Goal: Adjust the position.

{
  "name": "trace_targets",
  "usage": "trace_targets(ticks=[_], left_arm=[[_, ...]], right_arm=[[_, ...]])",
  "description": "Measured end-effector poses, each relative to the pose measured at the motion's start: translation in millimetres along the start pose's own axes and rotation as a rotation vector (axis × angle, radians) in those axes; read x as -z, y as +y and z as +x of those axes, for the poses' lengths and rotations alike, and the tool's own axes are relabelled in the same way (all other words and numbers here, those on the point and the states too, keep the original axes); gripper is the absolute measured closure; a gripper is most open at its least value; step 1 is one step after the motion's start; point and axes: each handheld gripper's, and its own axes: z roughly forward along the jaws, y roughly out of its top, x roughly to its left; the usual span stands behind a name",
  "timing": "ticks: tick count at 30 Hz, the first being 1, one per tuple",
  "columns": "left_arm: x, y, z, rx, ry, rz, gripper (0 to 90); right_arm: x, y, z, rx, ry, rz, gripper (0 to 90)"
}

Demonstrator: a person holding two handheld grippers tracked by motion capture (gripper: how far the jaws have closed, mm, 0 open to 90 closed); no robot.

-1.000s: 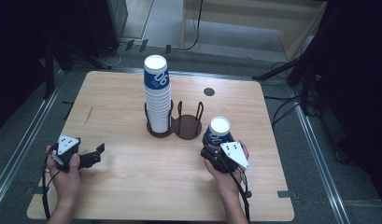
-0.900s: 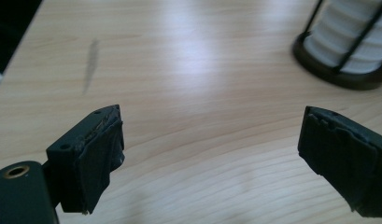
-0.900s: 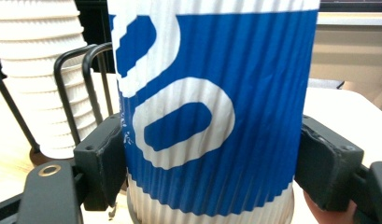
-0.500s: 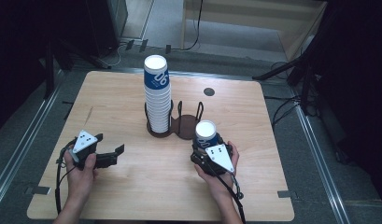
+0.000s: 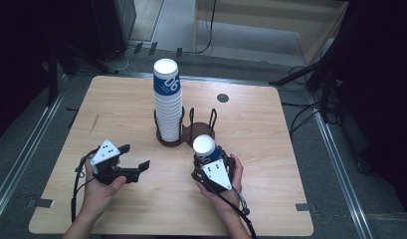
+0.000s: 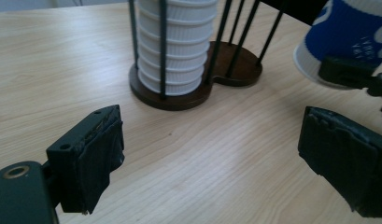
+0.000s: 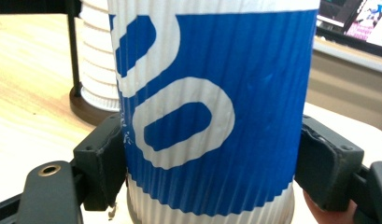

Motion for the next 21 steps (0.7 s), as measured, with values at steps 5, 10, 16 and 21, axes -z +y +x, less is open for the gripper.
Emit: trace_targets(ticks=[5,10,16,21], left_arm=[[-2.7,2.0,-8.8,-0.011,-0.038,0.005,8.2],[-4.1,3.7,-15.2,-0.017,-0.073,0.008,8.2],[-6.7,4.2,-21.1,-0.023,-0.109,0.023,8.2],[-9.2,4.8,-26.6,-0.025,-0.124,0.030,8.3]], right_arm=[[-0.1,-1.8,8.3,0.057,0.005,-0.006,19.9],[0.0,-4.1,17.0,0.111,0.012,-0.006,19.9],[0.4,-6.4,28.2,0.173,0.030,-0.014,19.9],[1.1,-7.0,38.7,0.209,0.045,-0.022,19.9]])
